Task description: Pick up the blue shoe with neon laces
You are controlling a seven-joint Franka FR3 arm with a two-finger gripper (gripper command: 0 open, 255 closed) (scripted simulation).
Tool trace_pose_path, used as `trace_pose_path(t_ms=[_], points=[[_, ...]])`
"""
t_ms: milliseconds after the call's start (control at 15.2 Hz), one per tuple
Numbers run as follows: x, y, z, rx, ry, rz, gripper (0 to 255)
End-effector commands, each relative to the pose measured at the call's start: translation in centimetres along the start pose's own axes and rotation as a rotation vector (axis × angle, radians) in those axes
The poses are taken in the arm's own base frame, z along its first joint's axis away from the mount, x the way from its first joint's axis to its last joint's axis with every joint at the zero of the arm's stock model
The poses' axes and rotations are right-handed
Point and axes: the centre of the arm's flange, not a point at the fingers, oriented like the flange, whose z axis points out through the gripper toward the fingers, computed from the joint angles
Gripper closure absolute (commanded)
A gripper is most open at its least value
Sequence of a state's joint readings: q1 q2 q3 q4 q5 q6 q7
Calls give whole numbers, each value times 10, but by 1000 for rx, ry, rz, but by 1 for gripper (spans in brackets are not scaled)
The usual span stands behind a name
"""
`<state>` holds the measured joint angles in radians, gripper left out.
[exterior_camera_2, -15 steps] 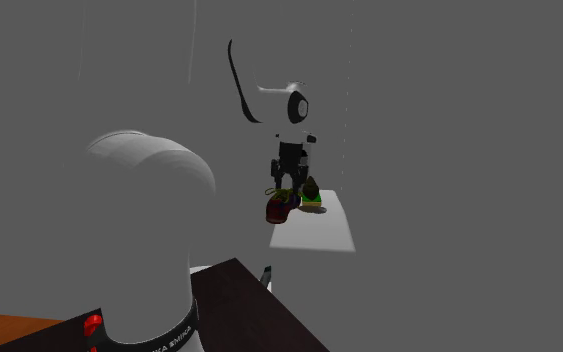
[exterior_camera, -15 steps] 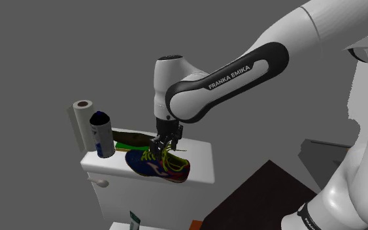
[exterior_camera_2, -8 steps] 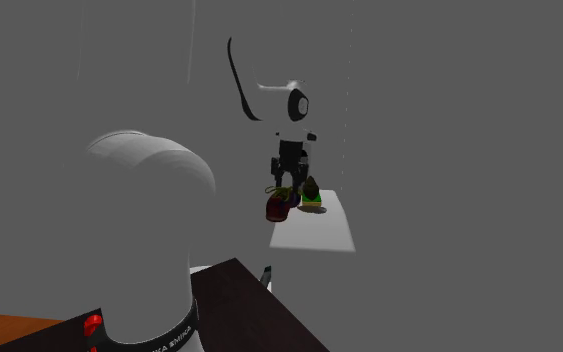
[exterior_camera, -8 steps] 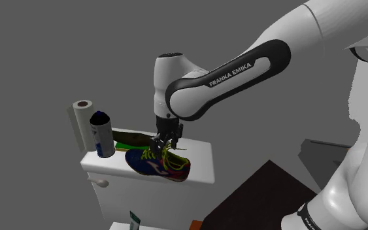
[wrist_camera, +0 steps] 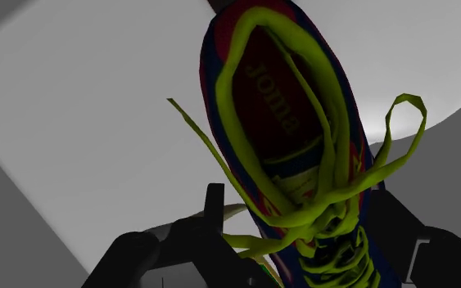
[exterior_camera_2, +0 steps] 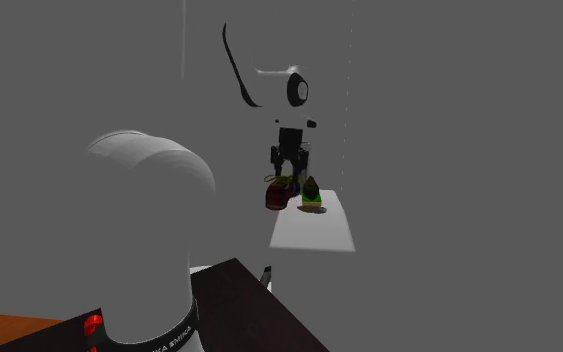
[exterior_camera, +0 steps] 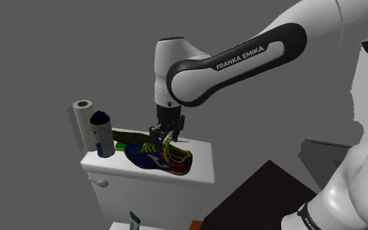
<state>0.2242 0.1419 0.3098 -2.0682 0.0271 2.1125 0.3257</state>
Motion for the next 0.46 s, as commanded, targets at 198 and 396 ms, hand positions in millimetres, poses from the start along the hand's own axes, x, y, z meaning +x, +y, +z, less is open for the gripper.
trace_pose_path(t_ms=[198,396], points=[[-2,-1,-27,0,1,0,255],[-3,-1,-33,0,1,0,255]])
